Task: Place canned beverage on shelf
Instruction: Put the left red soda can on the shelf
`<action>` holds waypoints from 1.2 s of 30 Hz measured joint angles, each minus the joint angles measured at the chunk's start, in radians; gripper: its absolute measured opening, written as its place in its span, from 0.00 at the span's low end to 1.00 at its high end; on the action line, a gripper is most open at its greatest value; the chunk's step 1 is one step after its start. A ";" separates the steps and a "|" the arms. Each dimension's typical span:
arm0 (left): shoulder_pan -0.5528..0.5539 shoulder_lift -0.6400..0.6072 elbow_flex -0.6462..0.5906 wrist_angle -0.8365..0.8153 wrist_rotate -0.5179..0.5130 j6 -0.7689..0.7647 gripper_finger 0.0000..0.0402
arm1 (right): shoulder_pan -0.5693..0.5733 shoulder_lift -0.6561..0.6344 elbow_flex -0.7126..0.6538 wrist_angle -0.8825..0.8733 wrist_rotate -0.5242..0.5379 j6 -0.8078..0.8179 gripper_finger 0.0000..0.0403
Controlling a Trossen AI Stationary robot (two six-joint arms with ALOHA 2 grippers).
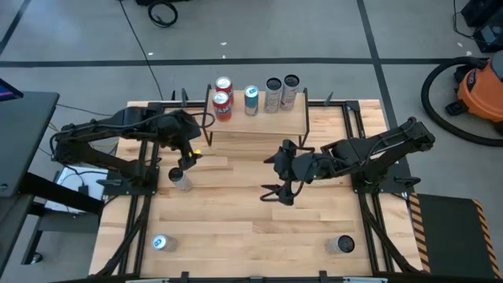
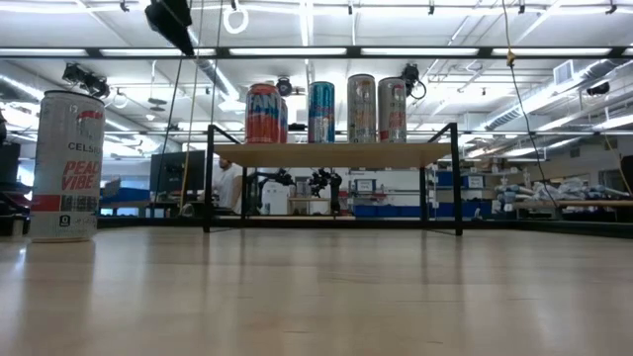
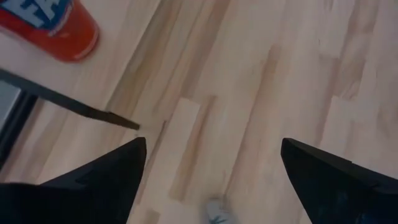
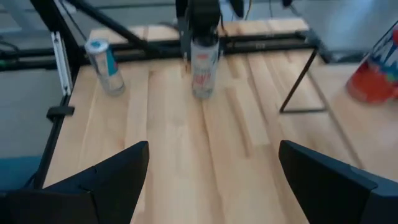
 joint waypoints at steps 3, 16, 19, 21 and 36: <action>-0.027 -0.005 0.000 -0.035 -0.005 -0.057 0.93 | -0.017 0.000 0.000 0.027 -0.006 -0.034 0.92; -0.173 -0.017 0.000 -0.238 -0.041 -0.376 0.93 | -0.055 0.000 0.000 0.017 -0.009 -0.044 0.92; -0.201 -0.017 0.000 -0.254 -0.041 -0.420 0.93 | -0.056 0.000 0.000 0.017 -0.009 -0.044 0.92; -0.221 -0.017 0.000 -0.252 -0.041 -0.436 0.93 | -0.056 0.000 0.000 0.017 -0.009 -0.044 0.92; -0.457 -0.022 0.000 -0.271 -0.170 -0.561 0.93 | -0.054 0.000 0.000 0.003 -0.026 -0.033 0.92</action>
